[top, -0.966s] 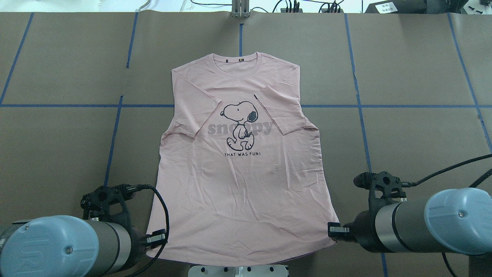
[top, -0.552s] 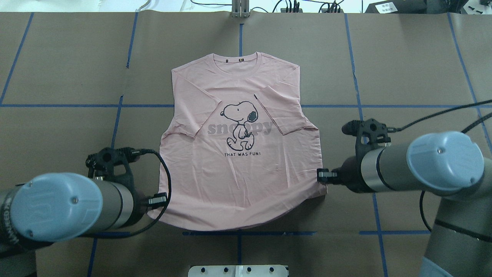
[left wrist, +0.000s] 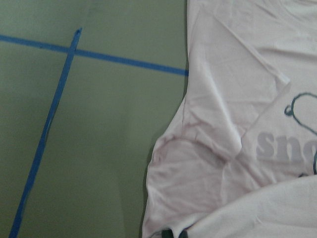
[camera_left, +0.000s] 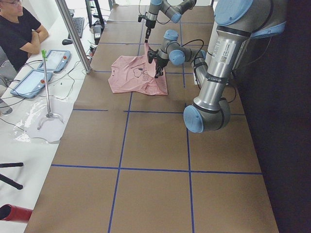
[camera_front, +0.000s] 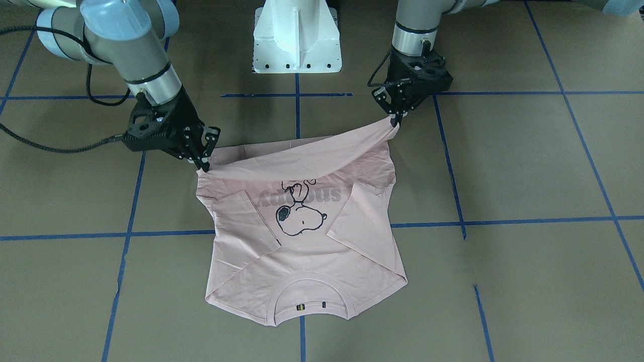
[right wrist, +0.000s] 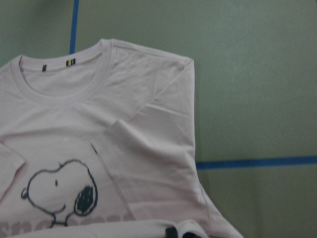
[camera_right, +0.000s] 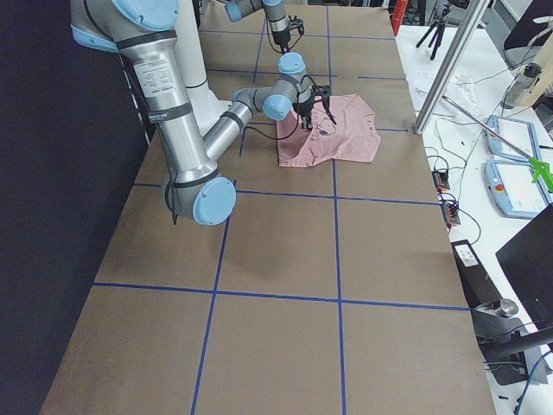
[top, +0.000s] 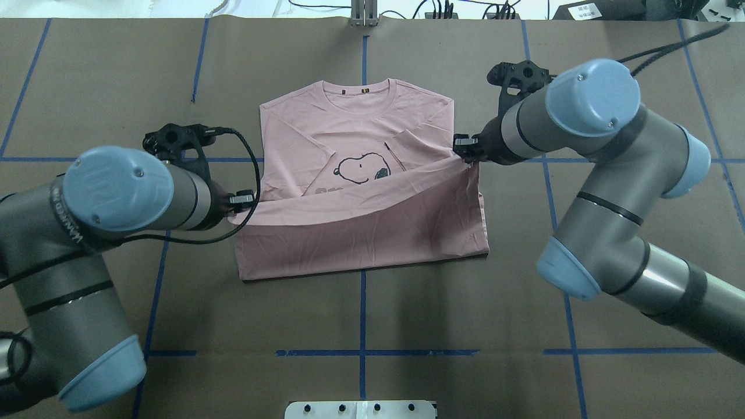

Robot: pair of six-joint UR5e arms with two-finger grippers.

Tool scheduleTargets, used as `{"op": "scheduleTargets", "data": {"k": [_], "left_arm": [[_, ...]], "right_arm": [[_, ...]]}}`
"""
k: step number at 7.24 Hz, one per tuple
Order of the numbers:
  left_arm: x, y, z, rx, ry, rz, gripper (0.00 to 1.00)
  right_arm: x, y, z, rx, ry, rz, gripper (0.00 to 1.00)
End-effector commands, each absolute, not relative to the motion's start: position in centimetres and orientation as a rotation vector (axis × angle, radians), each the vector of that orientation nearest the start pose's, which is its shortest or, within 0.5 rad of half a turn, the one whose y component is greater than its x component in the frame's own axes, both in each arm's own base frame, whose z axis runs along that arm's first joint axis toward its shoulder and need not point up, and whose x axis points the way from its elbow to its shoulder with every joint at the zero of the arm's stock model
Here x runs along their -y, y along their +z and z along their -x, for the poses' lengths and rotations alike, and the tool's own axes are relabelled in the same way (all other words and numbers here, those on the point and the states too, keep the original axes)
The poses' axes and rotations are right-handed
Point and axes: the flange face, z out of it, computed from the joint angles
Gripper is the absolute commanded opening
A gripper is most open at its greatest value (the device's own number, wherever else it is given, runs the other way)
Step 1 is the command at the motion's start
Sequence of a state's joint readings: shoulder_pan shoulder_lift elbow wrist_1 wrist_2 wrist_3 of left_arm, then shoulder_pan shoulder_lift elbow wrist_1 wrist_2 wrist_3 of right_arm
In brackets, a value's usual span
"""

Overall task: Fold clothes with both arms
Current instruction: 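Lift the hem with both grippers and fold it toward the collar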

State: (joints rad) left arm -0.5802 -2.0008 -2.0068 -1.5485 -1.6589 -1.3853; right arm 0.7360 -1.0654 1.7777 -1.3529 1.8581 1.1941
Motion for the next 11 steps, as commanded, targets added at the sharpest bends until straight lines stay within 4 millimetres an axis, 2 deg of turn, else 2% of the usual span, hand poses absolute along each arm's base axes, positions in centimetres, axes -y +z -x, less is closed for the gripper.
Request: {"op": "scheduleTargets", "data": {"k": [1,2,3,4,6,7,8,10,11], "left_arm": [[52.9,26.8,-41.2,-0.803,-0.378,-0.326,0.00],[55.7,29.1,-40.8,-0.814,-0.406,-0.349,0.00],[57.5,31.7,-41.8,-0.805,-0.414,-0.351,0.00],[58.8,32.5,-42.7,-0.815,-0.411,-0.362,0.00],[61.9,34.0,-44.1,-0.793,-0.430,-0.357,0.00],[62.4,34.4,-44.4,-0.814,-0.429,-0.373,0.00],[62.9,35.8,-44.7,-0.802,-0.432,-0.370,0.00],[63.1,34.8,-44.8,-0.815,-0.439,-0.375,0.00],[63.3,33.6,-45.0,-0.828,-0.438,-0.382,0.00]], "right_arm": [[60.9,27.1,42.8,0.918,0.268,-0.298,0.00],[63.0,29.1,43.5,0.921,0.278,-0.305,0.00],[65.1,29.6,44.4,0.915,0.287,-0.303,0.00],[66.9,30.3,44.8,0.886,0.305,-0.290,0.00],[68.5,31.9,44.3,0.852,0.329,-0.276,0.00],[69.3,32.2,44.9,0.836,0.333,-0.276,0.00],[69.8,31.8,45.2,0.832,0.335,-0.276,0.00],[70.0,30.6,45.3,0.842,0.333,-0.286,0.00],[69.9,30.1,45.4,0.848,0.329,-0.289,0.00]]}}
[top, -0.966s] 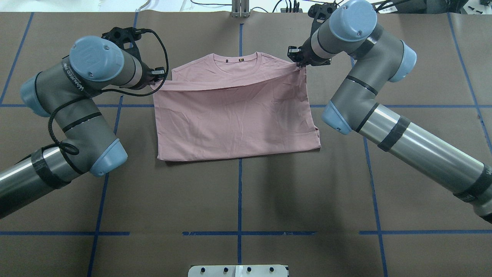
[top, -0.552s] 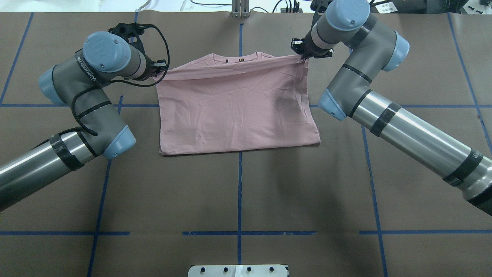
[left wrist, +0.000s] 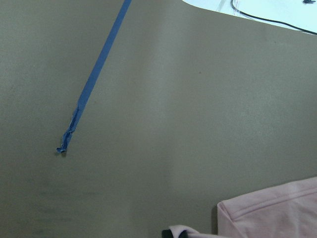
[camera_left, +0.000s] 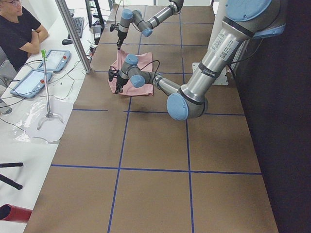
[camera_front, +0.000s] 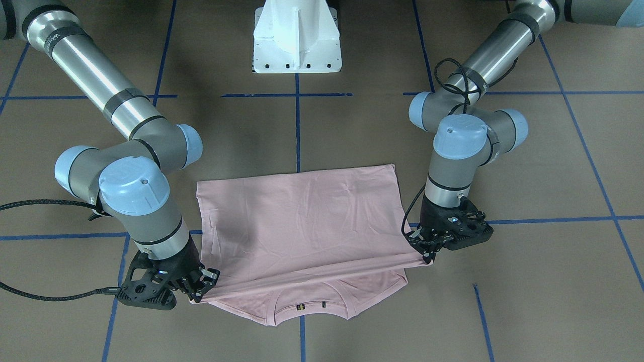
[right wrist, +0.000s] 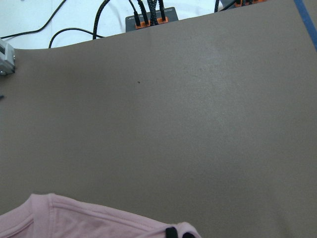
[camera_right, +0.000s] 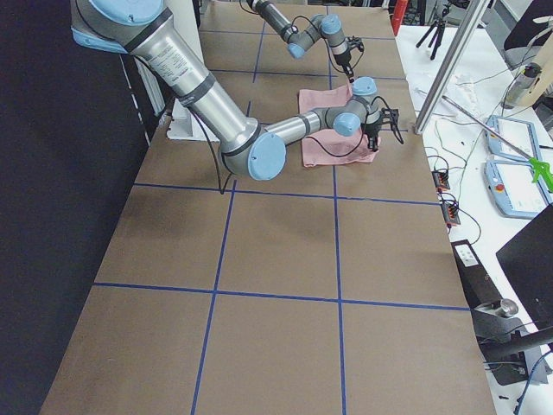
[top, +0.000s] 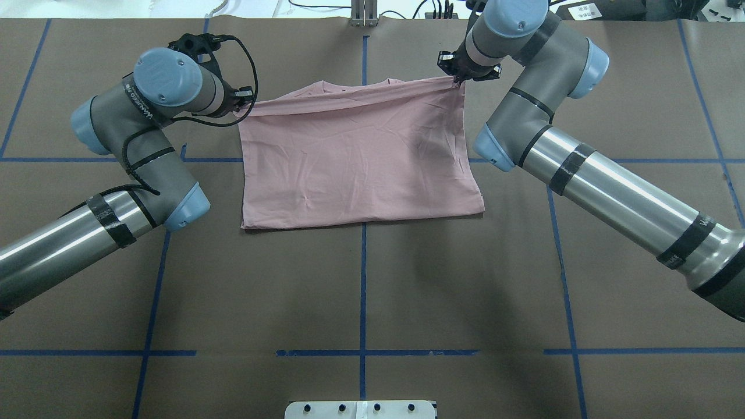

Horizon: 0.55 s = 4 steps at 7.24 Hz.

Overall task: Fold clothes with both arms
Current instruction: 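Release the hem at the collar and raise both grippers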

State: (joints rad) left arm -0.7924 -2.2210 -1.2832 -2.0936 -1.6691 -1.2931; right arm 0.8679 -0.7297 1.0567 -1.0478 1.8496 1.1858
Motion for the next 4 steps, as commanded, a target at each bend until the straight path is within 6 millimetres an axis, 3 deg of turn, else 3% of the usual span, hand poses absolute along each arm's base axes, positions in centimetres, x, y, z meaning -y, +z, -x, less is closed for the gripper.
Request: {"op": "scheduleTargets", "data": {"k": [1,3,4], "left_arm": [[63.3,32.6,-45.4,-0.841,-0.434,-0.386,0.00],[63.1,32.3,-45.7,-0.845,-0.425,-0.387,0.00],[63.1,32.3,-45.7,-0.846,-0.424,-0.387,0.48]], "right_arm": [[69.6,29.6,45.4,0.858,0.325,-0.294,0.00],[68.9,30.5,46.0,0.853,0.315,-0.285,0.00],[68.8,31.3,46.0,0.841,0.291,-0.287,0.70]]}}
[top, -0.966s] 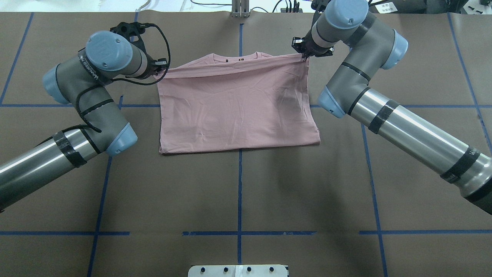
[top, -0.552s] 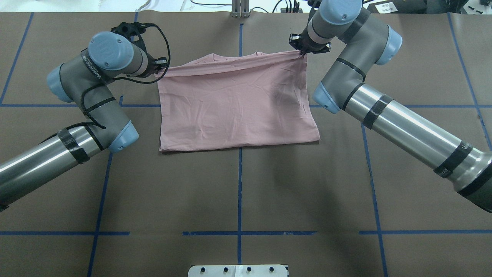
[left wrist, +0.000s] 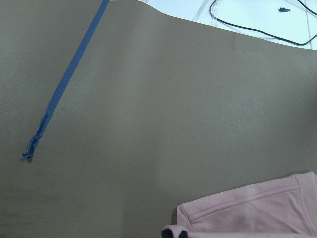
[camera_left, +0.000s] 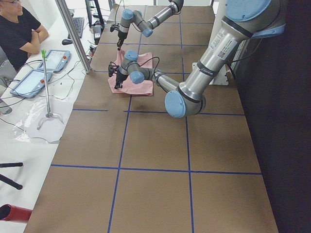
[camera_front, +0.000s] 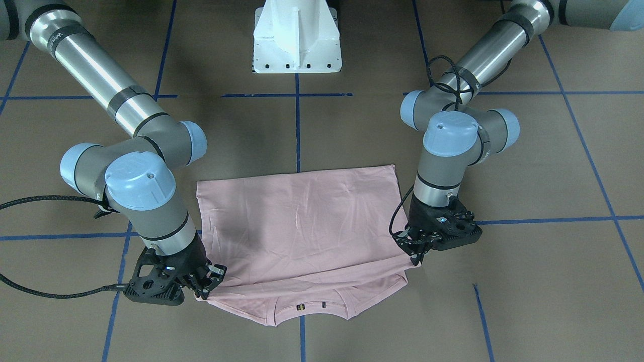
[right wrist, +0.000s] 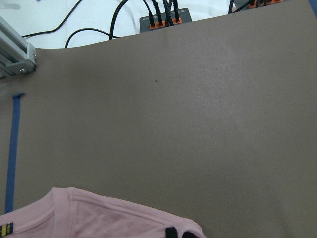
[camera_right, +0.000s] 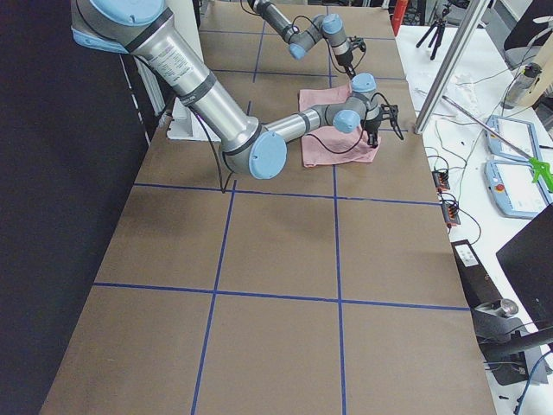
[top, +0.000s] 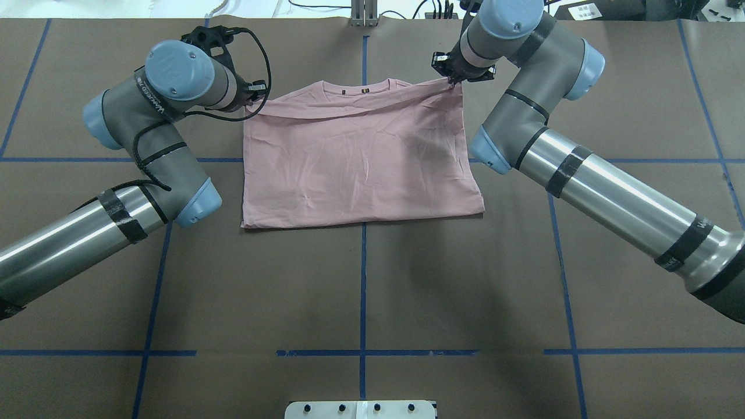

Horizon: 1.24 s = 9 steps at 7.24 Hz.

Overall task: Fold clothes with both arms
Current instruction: 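Release the hem at the collar and raise both grippers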

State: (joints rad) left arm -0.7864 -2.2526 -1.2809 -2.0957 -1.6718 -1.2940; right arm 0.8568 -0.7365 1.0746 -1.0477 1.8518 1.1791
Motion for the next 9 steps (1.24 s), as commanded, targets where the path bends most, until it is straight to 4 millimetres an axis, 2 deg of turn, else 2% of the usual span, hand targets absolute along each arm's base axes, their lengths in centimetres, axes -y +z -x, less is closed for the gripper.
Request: {"op": "scheduleTargets", "data": {"k": [1,3,5,6,7,8,9], "left_arm": [[63.2,32.6,-45.6,-0.841,-0.427,-0.387,0.99],[63.2,32.7,-45.6,-0.841,-0.425,-0.386,1.00],[63.1,31.8,-45.5,-0.856,-0.430,-0.391,1.00],[62.4,30.5,-45.4,-0.878,-0.422,-0.398,1.00],[61.5,29.9,-45.7,-0.892,-0.410,-0.401,1.00],[61.1,29.9,-46.3,-0.896,-0.403,-0.397,1.00],[60.4,29.9,-47.1,-0.907,-0.436,-0.370,1.00]], "right_arm": [[68.4,32.4,46.1,0.823,0.236,-0.305,1.00],[67.6,32.4,45.4,0.841,0.209,-0.311,1.00],[62.8,32.4,42.5,0.922,0.170,-0.228,1.00],[58.6,31.9,42.0,0.912,0.147,-0.197,1.00],[55.4,31.2,42.5,0.883,0.137,-0.156,1.00],[52.8,31.2,44.6,0.866,0.159,-0.124,1.00],[50.5,33.7,46.5,0.825,0.140,-0.113,1.00]]}}
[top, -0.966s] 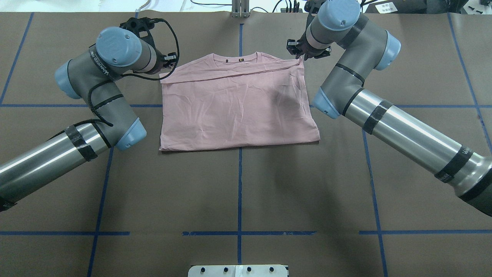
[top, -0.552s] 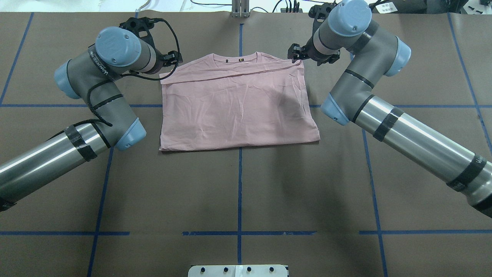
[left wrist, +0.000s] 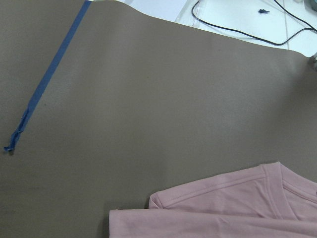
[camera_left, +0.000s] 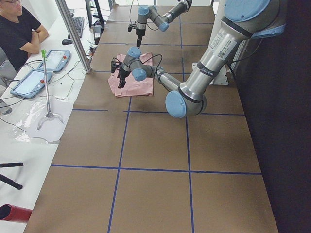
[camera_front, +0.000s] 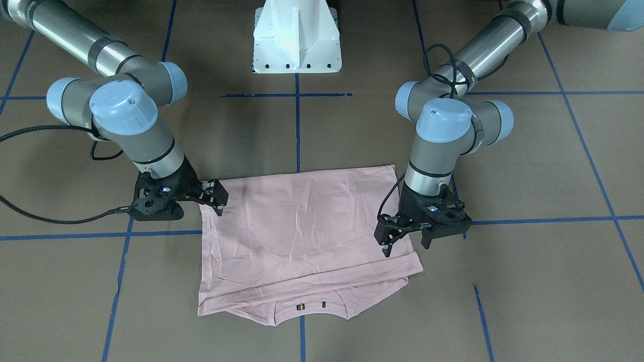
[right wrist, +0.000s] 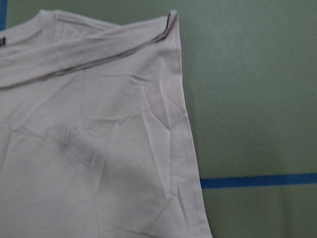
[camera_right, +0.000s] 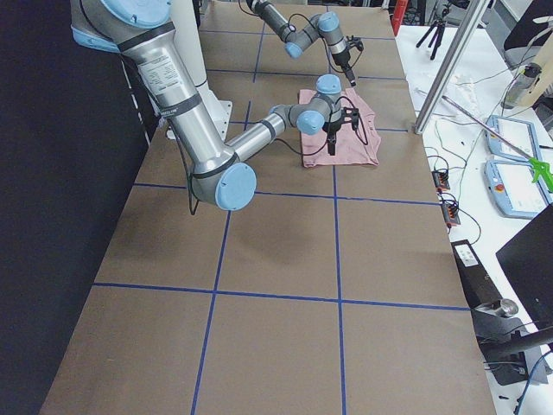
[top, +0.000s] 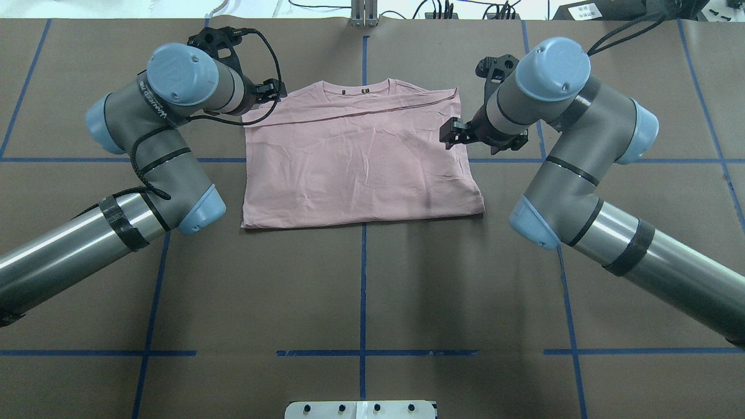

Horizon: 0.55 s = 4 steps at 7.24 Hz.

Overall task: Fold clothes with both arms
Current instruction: 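Lower both grippers to the folded shirt's side edges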

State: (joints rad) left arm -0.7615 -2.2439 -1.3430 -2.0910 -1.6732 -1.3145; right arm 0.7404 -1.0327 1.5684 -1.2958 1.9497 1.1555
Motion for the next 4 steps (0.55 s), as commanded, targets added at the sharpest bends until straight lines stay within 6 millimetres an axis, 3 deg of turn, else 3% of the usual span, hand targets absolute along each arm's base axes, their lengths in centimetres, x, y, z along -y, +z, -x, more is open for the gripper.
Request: {"op": "scheduleTargets", "data": {"k": [1,4], "left_arm": [[60.1,29.4,-47.2,-0.923,-0.457,-0.359,1.00],[58.6,28.5,-48.2,-0.942,-0.447,-0.353,1.00]], "right_arm": [[49.5,34.4,47.5,0.812,0.128,-0.112,1.00],[48.7,36.3,48.2,0.785,0.111,-0.092,1.00]]}}
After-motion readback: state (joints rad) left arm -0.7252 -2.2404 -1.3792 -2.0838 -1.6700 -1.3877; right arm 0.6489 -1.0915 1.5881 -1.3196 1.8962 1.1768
